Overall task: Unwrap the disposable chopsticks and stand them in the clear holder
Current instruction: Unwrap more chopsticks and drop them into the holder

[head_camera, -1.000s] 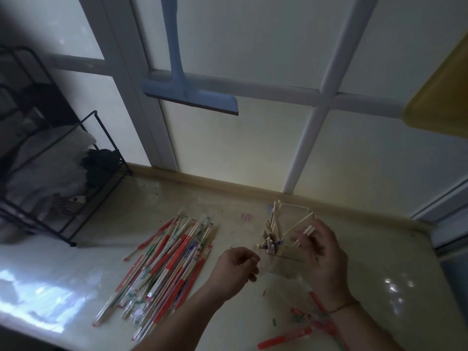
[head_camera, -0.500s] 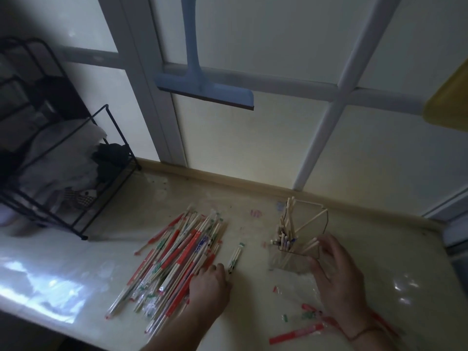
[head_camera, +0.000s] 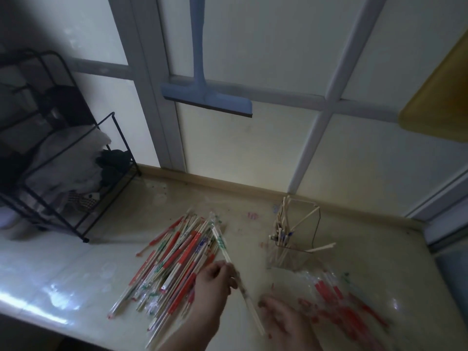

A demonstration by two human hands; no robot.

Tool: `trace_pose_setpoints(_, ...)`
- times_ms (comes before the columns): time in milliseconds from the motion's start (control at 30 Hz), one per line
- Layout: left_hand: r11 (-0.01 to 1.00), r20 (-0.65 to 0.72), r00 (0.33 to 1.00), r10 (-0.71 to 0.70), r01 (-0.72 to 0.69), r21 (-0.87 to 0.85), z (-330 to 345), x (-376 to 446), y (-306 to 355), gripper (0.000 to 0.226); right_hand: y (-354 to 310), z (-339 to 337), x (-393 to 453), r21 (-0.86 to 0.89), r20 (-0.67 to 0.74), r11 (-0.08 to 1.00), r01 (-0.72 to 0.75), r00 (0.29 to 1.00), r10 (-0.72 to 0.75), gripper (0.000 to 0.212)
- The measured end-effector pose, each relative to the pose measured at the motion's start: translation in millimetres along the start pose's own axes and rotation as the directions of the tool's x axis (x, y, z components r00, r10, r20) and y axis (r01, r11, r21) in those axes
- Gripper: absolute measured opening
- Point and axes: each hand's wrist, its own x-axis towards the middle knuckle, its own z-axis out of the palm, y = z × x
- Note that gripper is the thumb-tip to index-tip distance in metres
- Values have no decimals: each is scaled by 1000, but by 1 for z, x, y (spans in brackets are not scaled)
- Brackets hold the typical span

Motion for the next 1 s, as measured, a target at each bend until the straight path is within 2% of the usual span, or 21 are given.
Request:
trace_pose_setpoints(33, 998, 4, 1000, 0, 0, -55, 6, -8, 4, 30, -7, 3, -2, 39, 146, 995, -88, 986, 82, 36)
trace_pose_setpoints(100, 997, 29, 999, 31, -29, -78, 16, -21, 12, 30, -26, -1, -4, 38, 288, 984, -174, 945, 157, 9)
trace_pose_setpoints(200, 985, 79, 995, 60, -46, -168, 24, -33, 34, 17, -36, -14, -10, 50, 309, 987, -152, 942, 130, 20)
trace_pose_setpoints(300, 923, 137, 983, 126, -65, -380, 28, -34, 65, 16, -40, -20, -25, 59, 353, 981, -185, 923, 153, 25)
trace_pose_setpoints(400, 859, 166, 967, 191, -83, -505, 30, -28, 91, 27, -41, -24, -40, 139, 265, 982, -131, 960, 91, 22)
trace_pose_setpoints(467, 855, 185, 964, 191, -71, -514, 33, -26, 99, 30, -42, -26, -41, 217, 236, 969, -115, 970, 63, 21)
trace_pose_setpoints(667, 873, 288, 940, 183, -21, -487, 50, -38, 94, 34, -33, -39, -37, 242, 134, 969, -37, 991, 4, 28)
trace_pose_setpoints(800, 878, 300, 943, 142, 21, -479, 61, -50, 88, 35, -35, -44, -37, 187, 129, 982, -22, 992, -3, 24)
trace_pose_setpoints(867, 873, 326, 936, 134, 44, -485, 62, -53, 86, 36, -36, -45, -39, 168, 167, 985, -33, 986, 5, 27)
trace_pose_setpoints(933, 878, 371, 918, 142, 56, -476, 62, -53, 85, 34, -39, -48, -45, 188, 218, 982, 14, 974, -56, 36)
trace_pose_setpoints(1000, 903, 441, 883, 162, 48, -428, 59, -51, 83, 31, -49, -57, -35, 295, 2, 956, 4, 1000, -5, 29)
